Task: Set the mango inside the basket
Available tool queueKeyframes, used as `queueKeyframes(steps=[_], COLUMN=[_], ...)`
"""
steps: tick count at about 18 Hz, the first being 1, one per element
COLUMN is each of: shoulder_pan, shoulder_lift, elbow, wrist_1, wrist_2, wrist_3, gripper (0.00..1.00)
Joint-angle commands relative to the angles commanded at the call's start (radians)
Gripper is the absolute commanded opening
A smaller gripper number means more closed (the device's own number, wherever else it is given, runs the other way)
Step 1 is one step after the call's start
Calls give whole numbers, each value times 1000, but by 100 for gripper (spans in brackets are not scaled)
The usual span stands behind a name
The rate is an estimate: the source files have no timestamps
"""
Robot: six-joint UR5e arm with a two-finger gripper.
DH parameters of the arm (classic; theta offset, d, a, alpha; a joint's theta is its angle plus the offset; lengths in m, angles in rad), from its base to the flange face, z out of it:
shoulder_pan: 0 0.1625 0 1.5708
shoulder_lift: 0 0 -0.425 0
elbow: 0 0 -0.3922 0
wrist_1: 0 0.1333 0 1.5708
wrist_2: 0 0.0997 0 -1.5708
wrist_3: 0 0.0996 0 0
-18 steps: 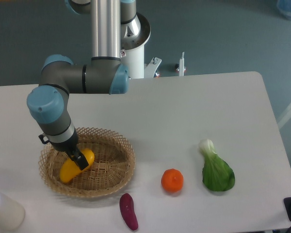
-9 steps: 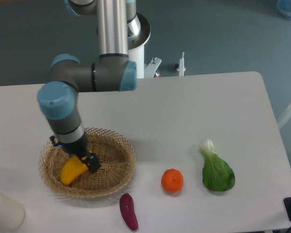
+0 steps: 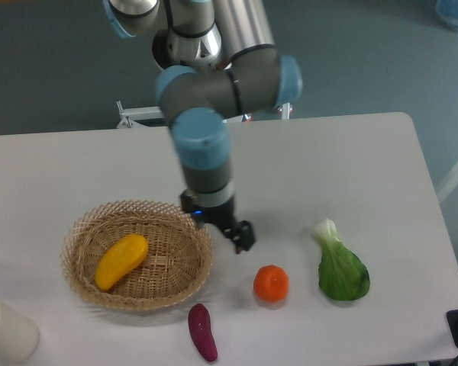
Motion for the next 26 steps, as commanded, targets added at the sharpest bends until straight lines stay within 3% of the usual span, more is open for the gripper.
queueKeyframes(steps=[13, 26], shoulder_pan=[241, 260], shoulder_lift=[-6, -9], elbow=[-9, -14], wrist_1=[3, 12], wrist_2=[-48, -41], wrist_3=[407, 445], gripper=[100, 100])
